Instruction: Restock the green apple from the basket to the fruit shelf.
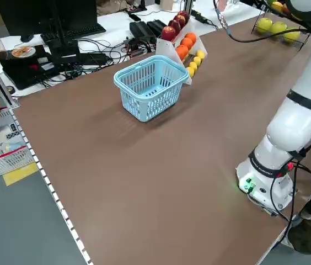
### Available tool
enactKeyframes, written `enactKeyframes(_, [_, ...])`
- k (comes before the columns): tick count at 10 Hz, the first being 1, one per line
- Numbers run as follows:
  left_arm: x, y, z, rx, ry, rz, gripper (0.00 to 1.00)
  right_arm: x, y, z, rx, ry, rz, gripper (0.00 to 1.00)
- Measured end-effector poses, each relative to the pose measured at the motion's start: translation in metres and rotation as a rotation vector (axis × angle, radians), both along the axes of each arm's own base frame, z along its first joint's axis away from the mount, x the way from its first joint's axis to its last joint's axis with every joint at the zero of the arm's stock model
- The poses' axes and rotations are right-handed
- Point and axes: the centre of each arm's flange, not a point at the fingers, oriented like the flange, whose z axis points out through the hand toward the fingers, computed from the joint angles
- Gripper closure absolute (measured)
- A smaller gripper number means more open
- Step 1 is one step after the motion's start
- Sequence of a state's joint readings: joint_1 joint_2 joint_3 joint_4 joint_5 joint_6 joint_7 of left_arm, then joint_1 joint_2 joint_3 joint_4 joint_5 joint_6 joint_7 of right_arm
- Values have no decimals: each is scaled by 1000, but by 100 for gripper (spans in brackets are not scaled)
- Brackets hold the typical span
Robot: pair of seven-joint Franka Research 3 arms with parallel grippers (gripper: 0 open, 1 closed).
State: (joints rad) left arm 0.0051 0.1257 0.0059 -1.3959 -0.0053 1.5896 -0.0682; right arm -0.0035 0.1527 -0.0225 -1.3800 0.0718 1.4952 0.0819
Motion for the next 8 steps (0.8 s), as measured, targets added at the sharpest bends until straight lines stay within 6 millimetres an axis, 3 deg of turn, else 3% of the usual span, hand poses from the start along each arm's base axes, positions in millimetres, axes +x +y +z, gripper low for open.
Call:
enactKeyframes(2, [-1,-1,-1,0,7,-1,0,-35,-1,25,-6,23,2,0])
enactKeyframes(4, [-1,-1,-1,0,10,-2,0,-52,-3,43,-13,10,4,0])
enactKeyframes(8, [-1,-1,-1,0,11,-2,0,-52,-10,22,-82,48,32,0])
